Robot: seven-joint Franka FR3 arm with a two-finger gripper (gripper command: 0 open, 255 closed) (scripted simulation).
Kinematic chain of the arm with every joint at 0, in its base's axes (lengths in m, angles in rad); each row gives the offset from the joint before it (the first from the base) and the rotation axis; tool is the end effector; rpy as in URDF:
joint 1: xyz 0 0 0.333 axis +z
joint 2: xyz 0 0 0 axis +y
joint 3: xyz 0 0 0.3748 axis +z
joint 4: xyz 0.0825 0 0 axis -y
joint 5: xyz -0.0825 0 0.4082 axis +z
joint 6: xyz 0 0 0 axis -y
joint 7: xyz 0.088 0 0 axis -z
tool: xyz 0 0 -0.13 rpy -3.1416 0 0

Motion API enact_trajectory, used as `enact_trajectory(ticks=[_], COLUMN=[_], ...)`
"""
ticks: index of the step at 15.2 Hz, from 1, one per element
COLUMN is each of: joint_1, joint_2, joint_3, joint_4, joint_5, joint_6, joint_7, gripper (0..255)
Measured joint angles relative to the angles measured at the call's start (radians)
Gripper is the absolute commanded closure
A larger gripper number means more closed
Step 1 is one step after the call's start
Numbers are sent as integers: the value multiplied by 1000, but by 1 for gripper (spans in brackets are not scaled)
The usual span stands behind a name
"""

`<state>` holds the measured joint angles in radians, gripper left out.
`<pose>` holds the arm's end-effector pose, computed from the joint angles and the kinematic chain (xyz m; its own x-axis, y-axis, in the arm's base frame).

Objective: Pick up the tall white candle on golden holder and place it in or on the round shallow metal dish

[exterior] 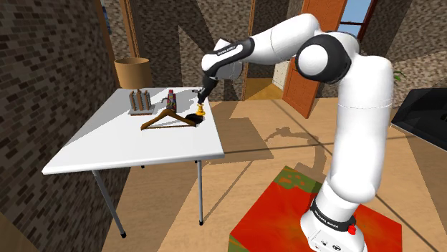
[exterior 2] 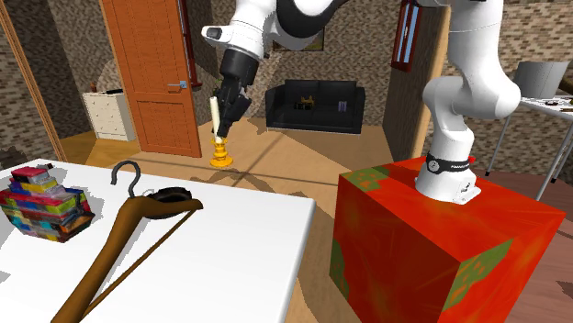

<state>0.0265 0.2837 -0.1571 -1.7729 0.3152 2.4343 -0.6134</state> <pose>0.7092 -0.0773 0.4665 0.8676 0.2677 0.4191 0.2902 -0.9569 0.0104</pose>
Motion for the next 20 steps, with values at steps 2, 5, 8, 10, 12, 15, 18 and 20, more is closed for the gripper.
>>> enact_trajectory(ticks=[2, 5, 8, 10, 12, 15, 18, 20], joint_1=[-26, -58, -101, -130, -162, -164, -163, -158], joint_2=[91, 215, 358, 490, 640, 650, 662, 639], joint_3=[-1, 2, 4, 8, 16, 18, 20, 20], joint_4=[132, 320, 558, 780, 1033, 1021, 1006, 937], joint_5=[15, 26, 33, 31, 25, 29, 32, 37], joint_6=[-46, -115, -213, -301, -403, -383, -355, -312], joint_7=[-17, -23, -22, -2, 23, 14, 7, -8], gripper=[255, 255, 255, 255, 255, 255, 255, 255])
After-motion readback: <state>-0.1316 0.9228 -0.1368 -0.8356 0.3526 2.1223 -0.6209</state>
